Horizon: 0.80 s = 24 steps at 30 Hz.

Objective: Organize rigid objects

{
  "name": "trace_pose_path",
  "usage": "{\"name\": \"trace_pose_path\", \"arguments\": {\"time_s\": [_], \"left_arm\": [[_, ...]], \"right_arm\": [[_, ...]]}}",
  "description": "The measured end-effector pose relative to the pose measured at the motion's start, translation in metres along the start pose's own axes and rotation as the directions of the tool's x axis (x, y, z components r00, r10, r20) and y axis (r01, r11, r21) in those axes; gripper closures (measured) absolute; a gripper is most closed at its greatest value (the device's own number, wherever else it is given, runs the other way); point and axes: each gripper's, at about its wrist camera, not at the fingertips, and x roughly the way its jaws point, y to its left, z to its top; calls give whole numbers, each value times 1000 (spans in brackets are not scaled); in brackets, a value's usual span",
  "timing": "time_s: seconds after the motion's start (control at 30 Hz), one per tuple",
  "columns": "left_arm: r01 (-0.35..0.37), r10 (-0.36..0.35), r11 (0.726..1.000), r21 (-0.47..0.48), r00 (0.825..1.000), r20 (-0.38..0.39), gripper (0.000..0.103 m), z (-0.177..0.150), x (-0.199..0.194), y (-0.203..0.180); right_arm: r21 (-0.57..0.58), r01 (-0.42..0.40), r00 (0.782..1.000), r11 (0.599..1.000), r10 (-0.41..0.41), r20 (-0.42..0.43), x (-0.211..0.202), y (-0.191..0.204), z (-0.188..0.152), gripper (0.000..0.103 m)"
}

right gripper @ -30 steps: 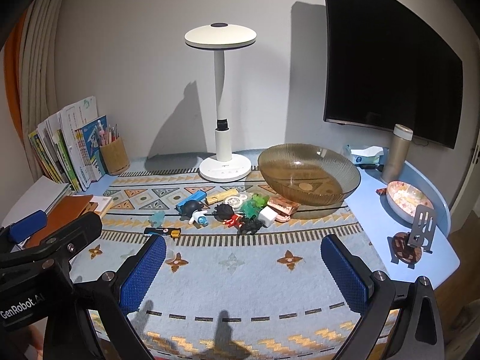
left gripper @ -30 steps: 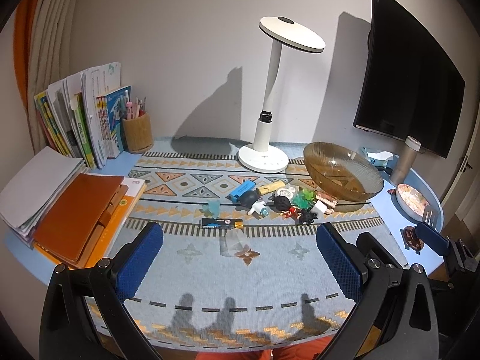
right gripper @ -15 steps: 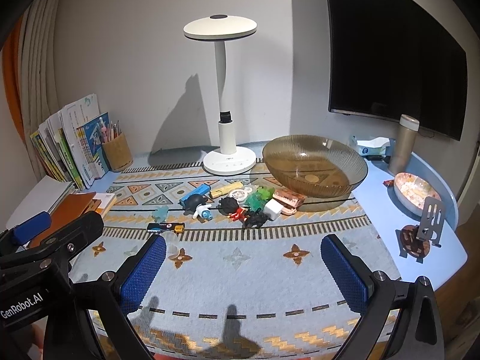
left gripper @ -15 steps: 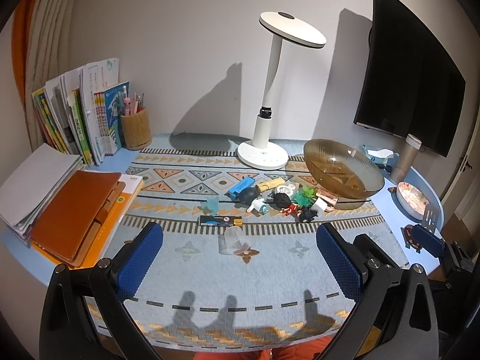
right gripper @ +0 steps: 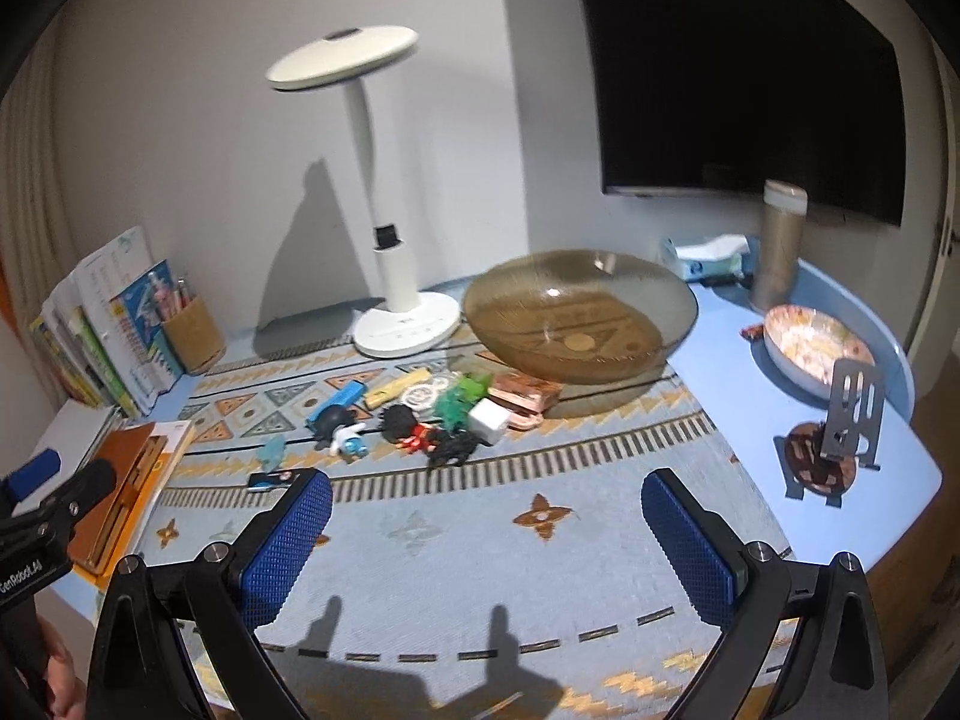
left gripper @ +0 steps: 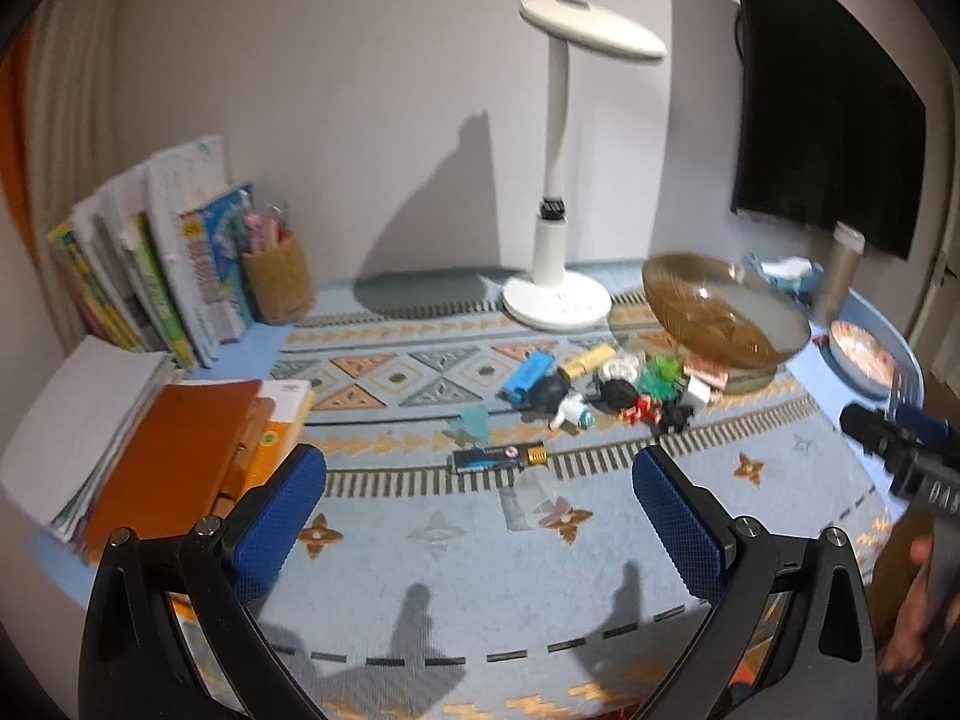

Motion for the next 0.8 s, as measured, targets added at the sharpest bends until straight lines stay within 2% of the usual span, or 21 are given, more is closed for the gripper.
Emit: {"name": "trace_pose_path", "arguments": {"time_s": [0.13, 0.23, 0.3, 0.4, 0.47, 0.53, 0.6, 0.7, 0.8], "left_arm": [[41, -38, 998, 41, 997, -74, 1, -3, 33, 3], [93, -85, 994, 53, 987, -137, 1, -9, 60, 6], [144, -135, 989, 34, 972, -191, 1, -15, 81, 9], [171, -165, 985, -2, 950, -264, 1, -25, 112, 5], [168, -162, 986, -2, 946, -280, 1, -30, 123, -2], [173, -170, 985, -15, 942, -288, 2, -34, 131, -8], [190, -189, 982, -25, 939, -287, 2, -39, 136, -14], [157, -156, 987, -18, 944, -289, 2, -41, 144, -17], [164, -173, 985, -55, 941, -292, 10, -42, 150, -13]], "right_arm": [[10, 8, 999, 1000, -8, -41, 23, -9, 1, 0], [-11, 18, 997, 1000, -18, -78, 44, -9, 1, 0], [-28, 12, 995, 1000, -14, -101, 59, -6, 1, 0], [-49, 6, 991, 999, -12, -133, 82, -2, -2, 0], [-58, 12, 987, 998, -21, -162, 101, -1, -2, 0], [-61, 7, 982, 998, -19, -187, 118, -1, -1, 5], [-61, -19, 978, 998, 6, -210, 134, 0, 3, 15], [-30, -72, 967, 997, 62, -247, 161, 0, 7, 22], [8, -102, 952, 995, 100, -288, 183, 1, 5, 23]]}}
